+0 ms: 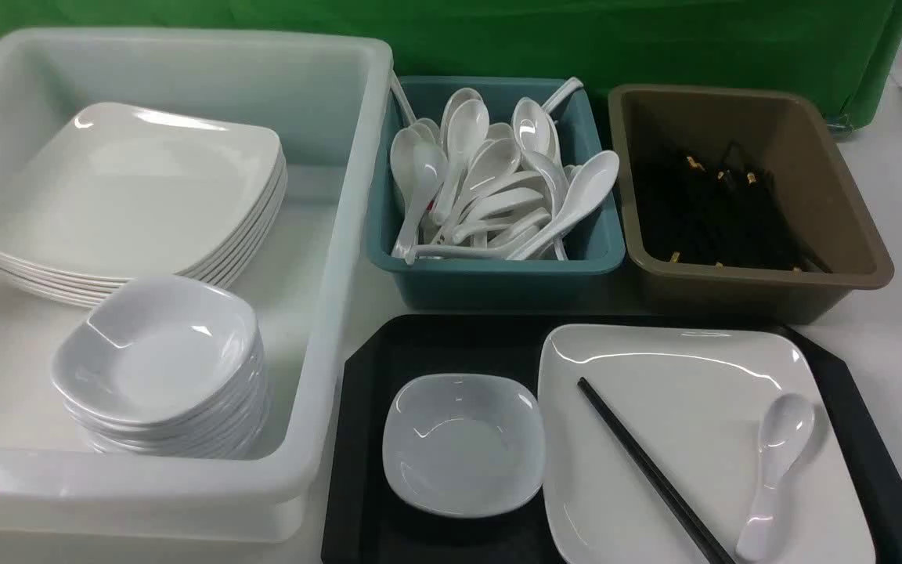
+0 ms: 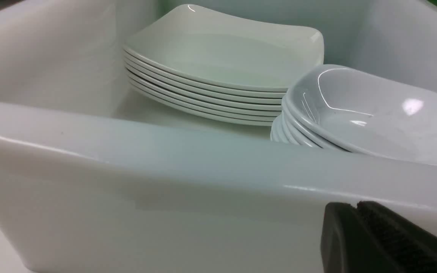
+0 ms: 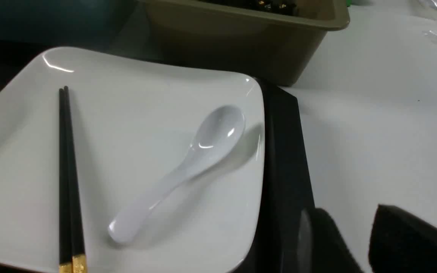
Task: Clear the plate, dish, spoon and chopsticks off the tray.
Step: Use the right arm to grab a pair of chopsticks from the plate
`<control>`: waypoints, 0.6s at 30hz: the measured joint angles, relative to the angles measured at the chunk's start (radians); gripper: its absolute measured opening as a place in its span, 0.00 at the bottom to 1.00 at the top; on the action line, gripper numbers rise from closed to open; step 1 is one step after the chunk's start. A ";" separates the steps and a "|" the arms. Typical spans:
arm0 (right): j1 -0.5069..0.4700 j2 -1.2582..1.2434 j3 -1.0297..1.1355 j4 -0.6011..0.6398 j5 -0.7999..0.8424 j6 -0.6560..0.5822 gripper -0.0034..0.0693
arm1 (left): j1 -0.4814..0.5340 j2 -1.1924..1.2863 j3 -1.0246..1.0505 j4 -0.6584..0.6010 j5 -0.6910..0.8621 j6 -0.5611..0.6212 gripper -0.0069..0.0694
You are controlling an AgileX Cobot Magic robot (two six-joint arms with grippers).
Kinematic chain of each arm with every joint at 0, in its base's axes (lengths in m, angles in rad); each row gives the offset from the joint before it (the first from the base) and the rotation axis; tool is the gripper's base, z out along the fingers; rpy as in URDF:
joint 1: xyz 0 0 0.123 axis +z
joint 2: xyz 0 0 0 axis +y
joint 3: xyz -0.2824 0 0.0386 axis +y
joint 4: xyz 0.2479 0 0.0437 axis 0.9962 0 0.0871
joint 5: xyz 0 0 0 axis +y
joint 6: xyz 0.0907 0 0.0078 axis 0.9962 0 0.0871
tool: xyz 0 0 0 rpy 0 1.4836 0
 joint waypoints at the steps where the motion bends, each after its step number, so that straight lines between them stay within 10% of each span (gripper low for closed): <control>1: 0.000 0.000 0.000 0.000 0.000 0.000 0.38 | 0.000 0.000 0.000 0.000 0.000 0.000 0.11; 18: 0.000 0.000 0.000 0.000 0.000 0.000 0.38 | 0.000 0.000 0.000 -0.054 -0.018 -0.015 0.11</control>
